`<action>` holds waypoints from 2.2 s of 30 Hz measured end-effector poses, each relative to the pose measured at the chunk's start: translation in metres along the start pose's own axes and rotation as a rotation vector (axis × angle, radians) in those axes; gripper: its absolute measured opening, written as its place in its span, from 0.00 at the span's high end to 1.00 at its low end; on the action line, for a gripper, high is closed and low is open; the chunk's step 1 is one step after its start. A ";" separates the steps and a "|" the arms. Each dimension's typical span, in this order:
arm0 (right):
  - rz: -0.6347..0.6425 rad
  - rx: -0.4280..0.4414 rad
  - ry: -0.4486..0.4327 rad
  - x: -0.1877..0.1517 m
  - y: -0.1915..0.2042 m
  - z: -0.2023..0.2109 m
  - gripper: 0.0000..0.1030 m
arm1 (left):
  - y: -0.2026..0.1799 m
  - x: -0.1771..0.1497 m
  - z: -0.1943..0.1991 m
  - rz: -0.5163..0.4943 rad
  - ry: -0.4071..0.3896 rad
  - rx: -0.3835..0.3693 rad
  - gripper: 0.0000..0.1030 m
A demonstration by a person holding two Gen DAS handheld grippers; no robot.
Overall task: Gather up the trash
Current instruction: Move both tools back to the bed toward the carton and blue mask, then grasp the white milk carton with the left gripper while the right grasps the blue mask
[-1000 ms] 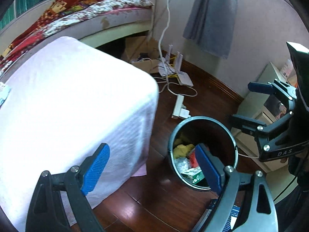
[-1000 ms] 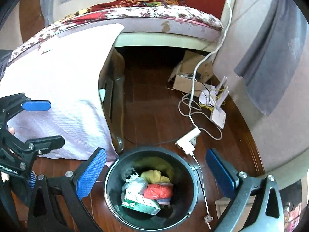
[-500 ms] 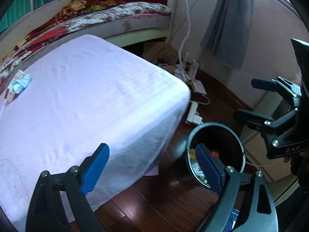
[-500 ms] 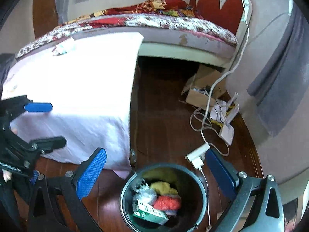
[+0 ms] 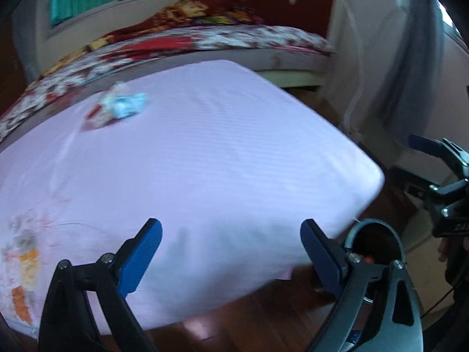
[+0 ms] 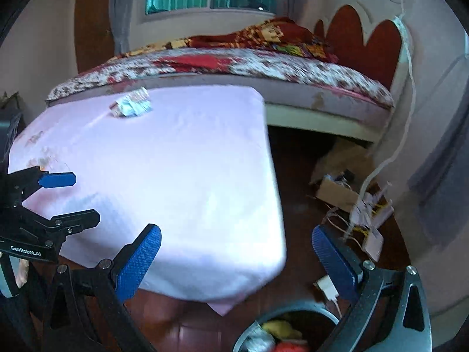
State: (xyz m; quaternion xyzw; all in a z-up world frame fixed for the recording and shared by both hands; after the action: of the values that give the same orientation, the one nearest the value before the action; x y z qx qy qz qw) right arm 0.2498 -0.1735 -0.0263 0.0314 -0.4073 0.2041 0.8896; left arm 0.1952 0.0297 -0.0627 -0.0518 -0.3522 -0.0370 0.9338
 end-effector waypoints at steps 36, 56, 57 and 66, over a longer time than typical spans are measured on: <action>0.168 0.119 0.182 0.189 0.217 -0.272 0.26 | 0.247 0.082 -0.076 0.238 -0.013 0.166 0.14; 0.036 0.105 0.097 0.197 0.123 -0.264 0.26 | 0.184 0.139 -0.147 0.161 0.021 0.017 0.43; 0.028 0.125 0.093 0.198 0.124 -0.265 0.26 | 0.184 0.141 -0.151 0.164 0.028 0.009 0.47; -0.015 0.244 0.090 0.210 0.150 -0.280 0.40 | 0.200 0.138 -0.131 0.165 -0.029 0.000 0.49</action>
State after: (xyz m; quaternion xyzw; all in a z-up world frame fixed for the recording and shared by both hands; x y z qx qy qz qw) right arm 0.5135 0.0970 -0.0749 0.1331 -0.3387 0.2469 0.8981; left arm 0.4051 0.2071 -0.0833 -0.0811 -0.3602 0.0407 0.9285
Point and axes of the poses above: each gripper's, at about its wrist camera, not at the fingertips, and z roughly against the way its jaws point, y to its left, x to its top, the point moved 7 cm from there along -z, roughly the way its jaws point, and after that the axes turned 2 degrees about z, right-handed, at the moved point
